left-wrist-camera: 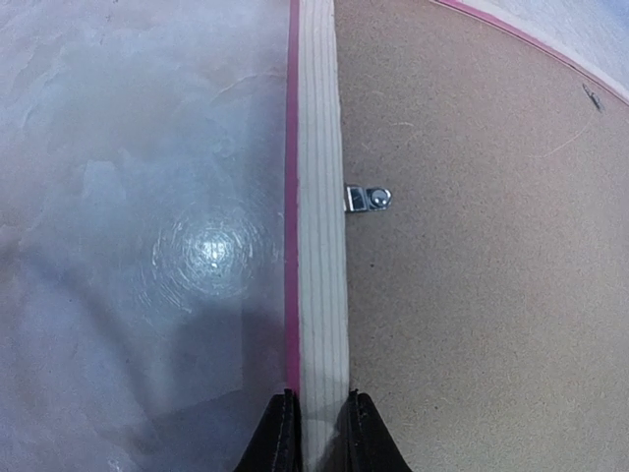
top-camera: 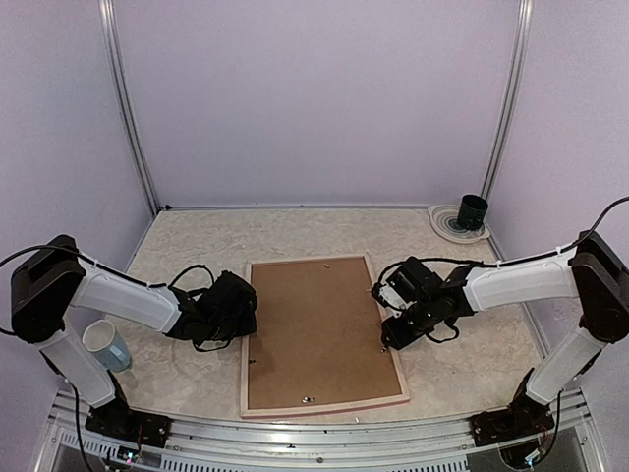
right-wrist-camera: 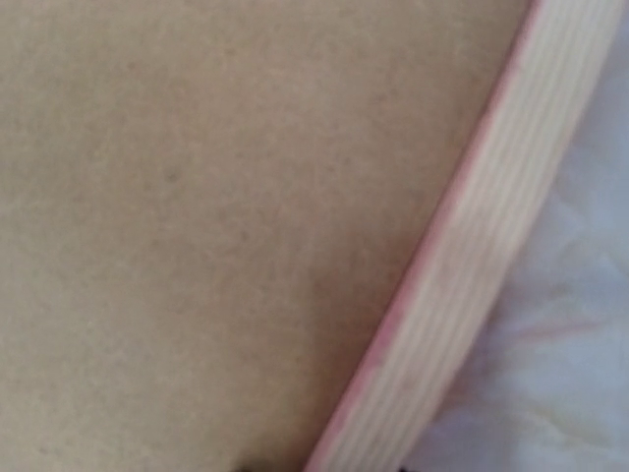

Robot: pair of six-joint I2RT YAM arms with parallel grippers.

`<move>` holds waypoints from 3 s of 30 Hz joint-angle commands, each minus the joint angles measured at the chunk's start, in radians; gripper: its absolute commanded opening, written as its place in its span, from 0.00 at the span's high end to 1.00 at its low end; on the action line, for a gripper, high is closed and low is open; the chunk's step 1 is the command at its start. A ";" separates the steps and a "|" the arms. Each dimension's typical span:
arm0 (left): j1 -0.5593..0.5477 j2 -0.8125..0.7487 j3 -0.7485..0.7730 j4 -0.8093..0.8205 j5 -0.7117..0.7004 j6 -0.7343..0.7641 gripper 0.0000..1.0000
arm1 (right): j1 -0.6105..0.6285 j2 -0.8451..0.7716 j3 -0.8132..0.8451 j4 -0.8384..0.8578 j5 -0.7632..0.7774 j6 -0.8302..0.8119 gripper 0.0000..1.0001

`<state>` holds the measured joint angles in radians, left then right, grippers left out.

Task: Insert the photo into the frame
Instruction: Press the fastener onto the backboard, then hold the photo frame at the center of the board.

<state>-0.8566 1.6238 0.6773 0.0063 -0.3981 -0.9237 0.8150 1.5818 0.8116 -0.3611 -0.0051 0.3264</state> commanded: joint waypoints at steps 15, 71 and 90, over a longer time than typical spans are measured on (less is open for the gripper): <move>0.005 -0.019 0.062 -0.049 -0.069 -0.028 0.91 | 0.056 0.101 0.095 -0.195 0.017 -0.020 0.82; -0.414 0.072 0.211 0.192 0.257 0.878 0.28 | -0.132 0.305 0.408 -0.139 -0.015 -0.073 0.35; -0.444 0.298 0.332 0.126 0.259 0.991 0.35 | -0.159 0.298 0.373 -0.127 -0.023 -0.077 0.35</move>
<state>-1.2976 1.8938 0.9848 0.1425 -0.1352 0.0326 0.6647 1.8717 1.1984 -0.4999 -0.0238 0.2520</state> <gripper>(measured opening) 0.664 0.648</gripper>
